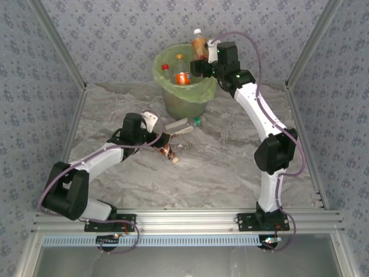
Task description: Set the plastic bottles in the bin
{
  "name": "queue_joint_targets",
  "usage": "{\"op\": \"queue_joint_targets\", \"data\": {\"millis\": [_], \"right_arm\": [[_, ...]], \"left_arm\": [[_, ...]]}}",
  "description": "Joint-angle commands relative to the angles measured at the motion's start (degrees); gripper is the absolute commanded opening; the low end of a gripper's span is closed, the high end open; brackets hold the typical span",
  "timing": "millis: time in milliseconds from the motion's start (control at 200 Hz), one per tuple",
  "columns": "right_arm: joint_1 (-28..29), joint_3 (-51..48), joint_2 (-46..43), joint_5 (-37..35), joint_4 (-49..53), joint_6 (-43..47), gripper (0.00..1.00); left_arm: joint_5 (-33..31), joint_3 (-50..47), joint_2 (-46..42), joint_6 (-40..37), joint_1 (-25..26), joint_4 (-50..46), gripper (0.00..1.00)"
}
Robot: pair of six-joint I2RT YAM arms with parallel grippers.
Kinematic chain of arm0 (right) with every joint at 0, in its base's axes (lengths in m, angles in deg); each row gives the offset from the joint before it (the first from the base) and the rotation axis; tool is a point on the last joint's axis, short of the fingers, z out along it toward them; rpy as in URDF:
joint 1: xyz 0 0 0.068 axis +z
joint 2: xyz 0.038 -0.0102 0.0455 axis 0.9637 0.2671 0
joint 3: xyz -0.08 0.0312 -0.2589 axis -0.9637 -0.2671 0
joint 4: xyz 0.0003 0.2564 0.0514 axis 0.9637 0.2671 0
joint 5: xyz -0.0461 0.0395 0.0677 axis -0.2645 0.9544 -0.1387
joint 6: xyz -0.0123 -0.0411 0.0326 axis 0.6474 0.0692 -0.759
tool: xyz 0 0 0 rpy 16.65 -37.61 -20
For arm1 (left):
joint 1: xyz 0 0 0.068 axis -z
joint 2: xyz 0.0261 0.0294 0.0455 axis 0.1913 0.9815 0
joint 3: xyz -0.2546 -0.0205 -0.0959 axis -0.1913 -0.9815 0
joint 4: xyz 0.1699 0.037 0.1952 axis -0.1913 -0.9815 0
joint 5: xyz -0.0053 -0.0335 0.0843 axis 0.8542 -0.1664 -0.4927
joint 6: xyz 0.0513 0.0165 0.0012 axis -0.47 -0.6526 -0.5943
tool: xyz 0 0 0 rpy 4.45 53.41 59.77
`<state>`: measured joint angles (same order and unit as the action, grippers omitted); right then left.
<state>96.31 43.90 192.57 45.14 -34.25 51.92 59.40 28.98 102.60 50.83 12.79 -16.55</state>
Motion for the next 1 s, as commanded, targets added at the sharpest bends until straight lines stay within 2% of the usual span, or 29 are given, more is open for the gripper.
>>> {"op": "queue_joint_targets", "data": {"millis": [0,40,240,415,580,740,894,994], "right_arm": [[0.59,3.11,-0.26,-4.16,1.80,-0.30,0.92],[0.73,2.47,-0.94,-4.44,1.58,-0.05,0.99],[2.12,-8.82,-10.15,-7.81,-2.31,2.16,0.99],[2.19,-23.03,-20.91,-10.12,-6.37,-1.54,0.99],[2.09,-34.40,-29.47,-8.96,-8.19,-5.14,0.99],[2.88,-41.91,-35.18,-9.83,-7.60,-8.59,0.99],[3.24,-50.65,-41.55,-11.90,-12.96,-12.88,0.99],[3.17,-56.25,-44.36,-12.68,-16.34,-15.00,0.99]], "left_arm": [[3.14,4.00,2.27,-5.95,0.53,2.25,0.99],[3.39,4.55,3.16,-6.46,0.78,2.16,0.99],[4.74,6.09,7.02,-9.81,2.37,4.17,0.99],[4.39,8.36,10.98,-12.33,3.43,3.48,0.99],[2.80,9.82,14.16,-13.12,3.23,4.54,0.99],[11.73,10.41,15.81,-4.74,-1.89,9.29,0.99],[12.90,13.76,17.88,-10.73,-0.89,2.69,0.99],[13.81,15.82,20.56,-11.82,-0.62,0.91,0.99]]}}
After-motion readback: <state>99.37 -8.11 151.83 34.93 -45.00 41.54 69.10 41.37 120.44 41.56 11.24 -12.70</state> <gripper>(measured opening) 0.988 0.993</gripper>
